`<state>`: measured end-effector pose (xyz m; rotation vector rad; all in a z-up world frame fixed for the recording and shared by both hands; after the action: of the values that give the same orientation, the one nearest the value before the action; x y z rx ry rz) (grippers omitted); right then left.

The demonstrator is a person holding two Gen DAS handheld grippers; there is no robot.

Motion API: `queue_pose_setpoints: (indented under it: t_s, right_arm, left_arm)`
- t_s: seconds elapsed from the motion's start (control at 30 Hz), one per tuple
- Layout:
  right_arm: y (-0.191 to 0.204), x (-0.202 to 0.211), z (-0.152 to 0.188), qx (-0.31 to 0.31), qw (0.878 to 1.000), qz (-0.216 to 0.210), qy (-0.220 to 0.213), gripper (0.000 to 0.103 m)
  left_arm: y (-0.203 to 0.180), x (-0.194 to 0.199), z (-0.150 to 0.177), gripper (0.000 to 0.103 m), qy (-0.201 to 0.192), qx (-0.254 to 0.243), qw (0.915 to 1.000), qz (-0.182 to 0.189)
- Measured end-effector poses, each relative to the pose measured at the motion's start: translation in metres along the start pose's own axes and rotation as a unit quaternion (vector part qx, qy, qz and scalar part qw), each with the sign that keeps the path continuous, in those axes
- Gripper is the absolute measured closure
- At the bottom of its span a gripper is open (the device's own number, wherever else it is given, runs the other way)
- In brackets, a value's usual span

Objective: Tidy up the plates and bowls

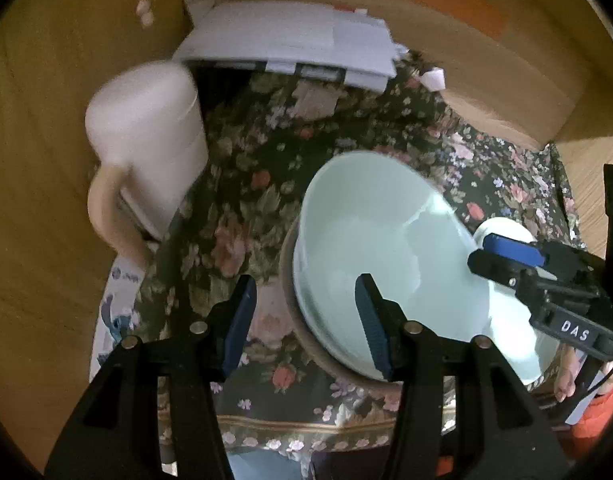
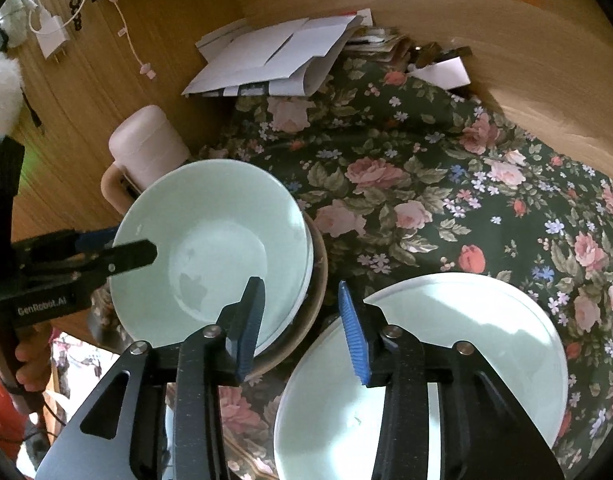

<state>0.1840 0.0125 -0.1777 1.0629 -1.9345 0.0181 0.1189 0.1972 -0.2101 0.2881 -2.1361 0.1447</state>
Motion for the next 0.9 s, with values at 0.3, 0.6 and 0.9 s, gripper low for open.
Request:
queue_pose_setpoints:
  t_s: [0.3,0.6,0.9]
  right_arm:
    - [0.003,-0.022,0.002,0.003,1.000,-0.003,0.030,0.067]
    - [0.001,-0.037,0.003,-0.015,0.999,-0.019,0.049,0.065]
    - [0.002,-0.040,0.001,-0.019,0.999,-0.014,0.043,0.067]
  left_arm:
    - [0.004,-0.022,0.015,0.047,0.036,0.034,0.9981,0.036]
    - [-0.008,-0.034,0.019,0.048,0.048,0.022,0.9969,0.059]
    - [-0.018,-0.035,0.017,0.057,0.037,0.010,0.9984,0.042]
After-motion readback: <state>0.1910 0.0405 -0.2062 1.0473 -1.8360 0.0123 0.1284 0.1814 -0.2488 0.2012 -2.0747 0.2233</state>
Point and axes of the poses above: each gripper's, at about its wrist camera, not at the fingertips, and x roughly against the way its jaws point, y to its left, z to its underside, the point moved 3 cm from there along -x, roughly the way its jaws point, and after that the axes turned 9 degrees about -z, right-handed, at the moved point
